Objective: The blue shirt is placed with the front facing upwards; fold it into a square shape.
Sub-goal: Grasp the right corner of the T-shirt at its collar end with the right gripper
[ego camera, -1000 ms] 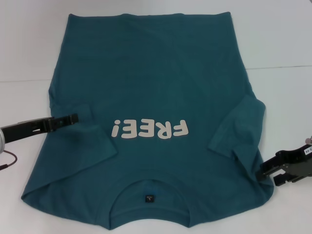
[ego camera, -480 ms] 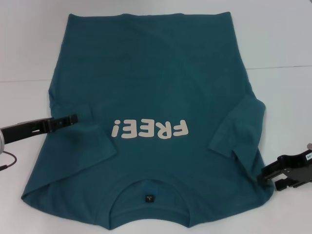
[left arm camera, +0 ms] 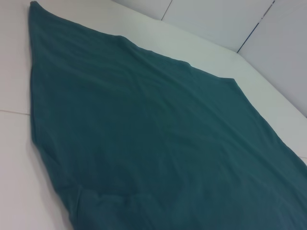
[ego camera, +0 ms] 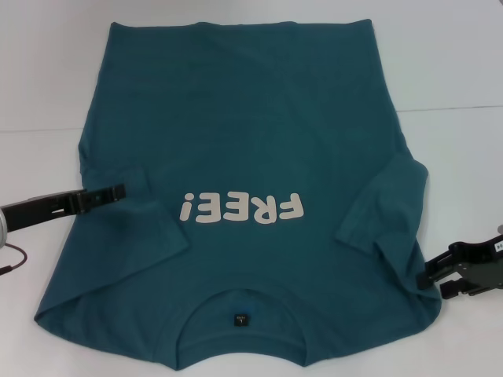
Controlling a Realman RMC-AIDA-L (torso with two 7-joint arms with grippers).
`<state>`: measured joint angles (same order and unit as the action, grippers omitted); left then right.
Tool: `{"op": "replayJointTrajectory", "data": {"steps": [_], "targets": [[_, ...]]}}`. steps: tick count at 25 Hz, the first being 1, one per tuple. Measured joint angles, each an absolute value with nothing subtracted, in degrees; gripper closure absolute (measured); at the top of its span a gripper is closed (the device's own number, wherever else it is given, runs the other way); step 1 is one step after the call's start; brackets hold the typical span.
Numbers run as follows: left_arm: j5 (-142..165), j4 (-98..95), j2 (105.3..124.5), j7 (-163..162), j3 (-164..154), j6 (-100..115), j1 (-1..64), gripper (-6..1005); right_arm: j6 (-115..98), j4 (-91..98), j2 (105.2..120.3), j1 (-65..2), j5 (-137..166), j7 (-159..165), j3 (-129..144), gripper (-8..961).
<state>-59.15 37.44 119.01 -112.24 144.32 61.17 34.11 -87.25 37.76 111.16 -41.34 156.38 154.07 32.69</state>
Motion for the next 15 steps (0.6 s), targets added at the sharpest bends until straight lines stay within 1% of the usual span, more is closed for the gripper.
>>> {"op": "replayJointTrajectory", "data": {"steps": [1, 6, 15], "targets": [[-59.15, 37.44, 119.01, -112.24, 144.32, 61.17, 34.14, 124, -87.25, 37.73, 111.23, -41.35, 156.33, 154.07, 32.67, 425], [-59.15, 37.44, 119.00, -112.24, 144.32, 61.17, 34.31, 124, -87.11, 37.70, 111.57, -41.38, 156.27, 154.08, 32.67, 421], [-59.15, 37.44, 118.92, -112.24, 144.32, 61.17, 34.37, 124, -85.86, 36.17, 111.62, -41.56, 156.26, 154.17, 32.70, 420]]}}
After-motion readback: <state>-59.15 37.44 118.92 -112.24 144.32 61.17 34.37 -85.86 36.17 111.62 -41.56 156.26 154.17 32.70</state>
